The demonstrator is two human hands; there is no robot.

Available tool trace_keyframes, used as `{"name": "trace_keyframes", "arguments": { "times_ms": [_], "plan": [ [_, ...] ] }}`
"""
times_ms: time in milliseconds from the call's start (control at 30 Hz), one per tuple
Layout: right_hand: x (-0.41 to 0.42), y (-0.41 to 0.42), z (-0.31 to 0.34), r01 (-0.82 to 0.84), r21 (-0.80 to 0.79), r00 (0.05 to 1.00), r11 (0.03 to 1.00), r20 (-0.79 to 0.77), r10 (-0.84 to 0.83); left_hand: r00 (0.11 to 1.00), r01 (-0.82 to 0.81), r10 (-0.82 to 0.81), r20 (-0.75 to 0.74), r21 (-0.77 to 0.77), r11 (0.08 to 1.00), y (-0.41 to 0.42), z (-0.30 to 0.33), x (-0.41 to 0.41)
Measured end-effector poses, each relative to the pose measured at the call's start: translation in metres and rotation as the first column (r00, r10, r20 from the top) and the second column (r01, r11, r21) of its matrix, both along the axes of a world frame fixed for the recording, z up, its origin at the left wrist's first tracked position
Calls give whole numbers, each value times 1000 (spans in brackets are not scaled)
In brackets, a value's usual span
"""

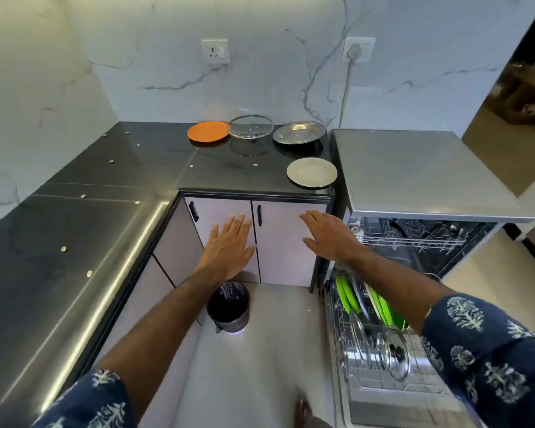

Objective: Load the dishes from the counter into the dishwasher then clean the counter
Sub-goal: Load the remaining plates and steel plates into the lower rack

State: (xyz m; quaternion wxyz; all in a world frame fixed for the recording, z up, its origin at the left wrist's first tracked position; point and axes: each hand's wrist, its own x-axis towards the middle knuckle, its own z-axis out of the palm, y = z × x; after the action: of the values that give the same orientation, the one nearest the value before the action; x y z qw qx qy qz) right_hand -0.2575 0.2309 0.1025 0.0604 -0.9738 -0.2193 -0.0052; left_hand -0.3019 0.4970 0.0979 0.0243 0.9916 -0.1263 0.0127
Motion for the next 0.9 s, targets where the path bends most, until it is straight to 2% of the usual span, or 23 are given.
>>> {"name": "trace_keyframes", "arguments": {
  "times_ms": [267, 367, 467, 567, 800, 900],
  "plan": [
    [105, -22, -34, 93, 11, 994, 996, -53, -92, 998, 55, -55, -42, -1, 998, -24, -20, 107],
    [165, -35, -50, 179, 97, 980, 979, -110, -168, 994, 54, -55, -90, -16, 998, -40, -33, 167],
    [224, -48, -64, 351, 251, 930, 902, -205, -305, 987, 58, -59, -152, -11, 998, -54, -44, 222],
    [286, -64, -72, 495, 338, 864, 800, -290, -412, 981, 40, -44, -189, -25, 999, -74, -54, 277],
    [355, -77, -101, 610, 304, 773, 732, -432, -465, 957, 80, -83, -279, -22, 997, -113, -86, 352],
    [361, -80, -110, 638, 372, 761, 674, -441, -476, 938, 105, -98, -332, 2, 994, -118, -101, 367]
  ]
}}
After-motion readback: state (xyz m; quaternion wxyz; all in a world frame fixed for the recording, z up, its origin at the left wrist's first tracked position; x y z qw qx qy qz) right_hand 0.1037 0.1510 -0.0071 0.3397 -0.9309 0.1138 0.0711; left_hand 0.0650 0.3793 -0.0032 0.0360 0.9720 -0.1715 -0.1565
